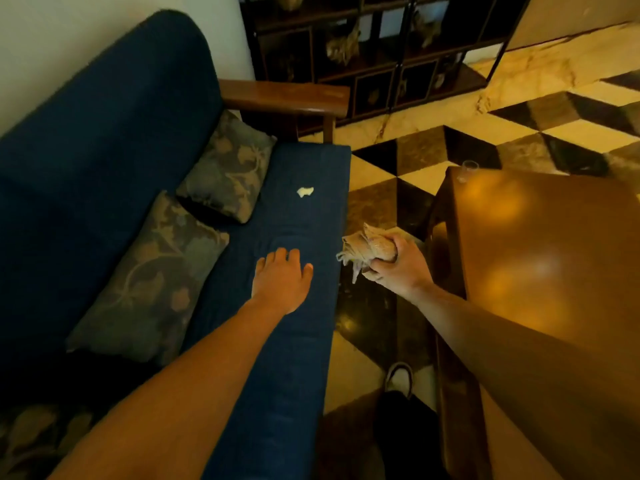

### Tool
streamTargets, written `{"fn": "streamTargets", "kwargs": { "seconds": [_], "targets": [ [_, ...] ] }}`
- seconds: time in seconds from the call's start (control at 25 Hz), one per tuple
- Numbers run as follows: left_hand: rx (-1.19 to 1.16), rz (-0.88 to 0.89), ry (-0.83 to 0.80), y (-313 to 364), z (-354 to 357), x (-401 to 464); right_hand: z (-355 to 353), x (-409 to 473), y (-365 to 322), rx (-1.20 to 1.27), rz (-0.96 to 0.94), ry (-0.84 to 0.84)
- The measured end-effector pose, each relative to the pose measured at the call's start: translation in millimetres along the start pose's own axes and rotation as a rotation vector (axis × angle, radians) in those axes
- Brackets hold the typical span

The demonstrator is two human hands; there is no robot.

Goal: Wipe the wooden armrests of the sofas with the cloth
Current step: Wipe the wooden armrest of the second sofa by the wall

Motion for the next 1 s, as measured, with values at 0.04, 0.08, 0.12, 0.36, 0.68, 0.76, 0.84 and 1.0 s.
{"fn": "streamTargets", "kwargs": {
  "seconds": [0.04,0.08,0.12,0.36,0.68,0.76,0.84,1.0],
  "targets": [
    [0.016,-0.004,0.004,7.3,-1.9,29.8,-4.9,28.8,3.6,0.013,-0.006,-0.001],
    [0.022,-0.023,0.016,15.6,-5.0,59.4,-10.4,58.5,9.2,0.024,-0.012,0.003],
    [0.01,-0.038,0.026,30.5,-8.6,90.9,-18.7,91.7,17.2,0.04,-0.009,0.002],
    [-0.11,-0.166,0.077,93.4,-37.8,239.3,-71.1,282.7,8.5,0.071,-0.048,-0.082],
    [-0.213,-0.362,0.181,32.7,-81.6,422.0,-64.6,483.6,-66.8,0.08,-0.137,-0.12],
    [-0.273,-0.422,0.206,14.7,-91.6,466.6,-64.0,531.4,-89.8,0.065,-0.164,-0.101],
    [-0.298,-0.445,0.233,1.0,-101.6,506.1,-62.3,577.9,-112.7,0.034,-0.191,-0.141],
    [-0.297,-0.525,0.272,-24.8,-136.7,572.4,-58.7,671.9,-162.3,0.018,-0.266,-0.218]
  ]
}}
Point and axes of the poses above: each hand's wrist, its own x-axis towards the middle knuckle, its own z-axis out of the palm, y = z × x, the point moved 6 cm from there along x, towards the middle knuckle, and after that the axes turned 14 degrees about -x, right-handed, at the moved point
